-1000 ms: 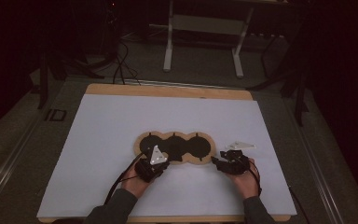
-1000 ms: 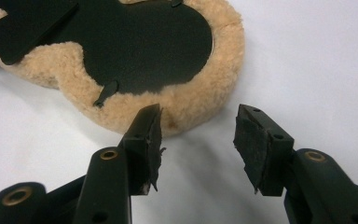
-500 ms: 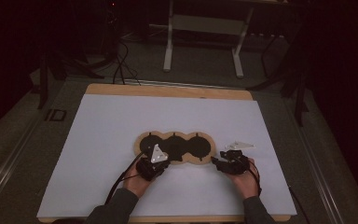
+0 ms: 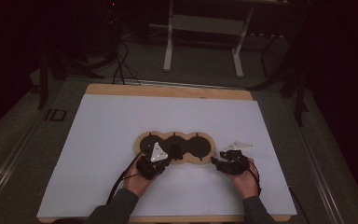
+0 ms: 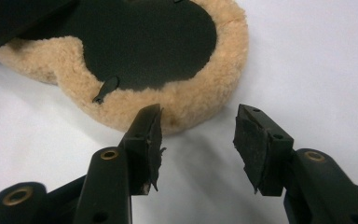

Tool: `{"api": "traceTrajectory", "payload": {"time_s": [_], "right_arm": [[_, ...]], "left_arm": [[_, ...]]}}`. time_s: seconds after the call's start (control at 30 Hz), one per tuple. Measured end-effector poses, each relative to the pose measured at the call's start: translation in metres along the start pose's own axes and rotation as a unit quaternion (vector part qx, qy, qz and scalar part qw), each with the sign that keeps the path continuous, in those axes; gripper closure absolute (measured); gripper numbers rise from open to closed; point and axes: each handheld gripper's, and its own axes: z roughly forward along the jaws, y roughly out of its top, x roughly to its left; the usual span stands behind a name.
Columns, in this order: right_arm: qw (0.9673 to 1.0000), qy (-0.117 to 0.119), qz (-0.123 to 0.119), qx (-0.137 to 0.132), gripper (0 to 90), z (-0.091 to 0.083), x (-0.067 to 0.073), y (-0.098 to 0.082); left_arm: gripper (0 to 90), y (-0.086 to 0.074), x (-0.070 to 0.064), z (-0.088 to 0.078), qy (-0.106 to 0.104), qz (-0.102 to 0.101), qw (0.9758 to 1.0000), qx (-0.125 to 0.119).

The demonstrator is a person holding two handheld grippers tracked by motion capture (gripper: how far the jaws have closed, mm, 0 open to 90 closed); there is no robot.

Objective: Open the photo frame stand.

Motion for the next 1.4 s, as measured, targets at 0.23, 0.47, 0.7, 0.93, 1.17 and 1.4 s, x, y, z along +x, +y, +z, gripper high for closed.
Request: {"api": "traceTrajectory", "payload": {"time_s": [0.23,0.47,0.7,0.93,1.17,1.4], "right_arm": [[1.0,-0.001,-0.001,-0.001,50.5,0.0,0.0,0.0],[1.0,-0.001,-0.002,-0.002,50.5,-0.001,0.0,0.0],[1.0,0.0,-0.001,-0.003,50.5,-0.001,-0.001,0.0],[1.0,-0.001,-0.001,-0.003,50.2,-0.001,0.0,0.0],[1.0,-0.001,0.001,-0.005,50.0,-0.001,-0.001,0.001],[1.0,-0.001,0.003,-0.007,49.7,-0.002,-0.002,0.001]], "left_arm": [[89.9,0.009,0.004,-0.008,-0.008,-0.021,0.9993,-0.029],[89.9,0.017,0.007,-0.01,-0.001,-0.023,0.9994,-0.024],[87.4,0.017,0.003,-0.012,-0.009,-0.013,0.9996,-0.024],[79.4,0.024,-0.012,-0.019,-0.003,0.034,0.9989,-0.031],[65.8,0.039,-0.013,-0.022,0.003,0.064,0.9973,-0.035],[49.1,0.047,-0.008,-0.012,0.011,0.072,0.9971,-0.02]]}}
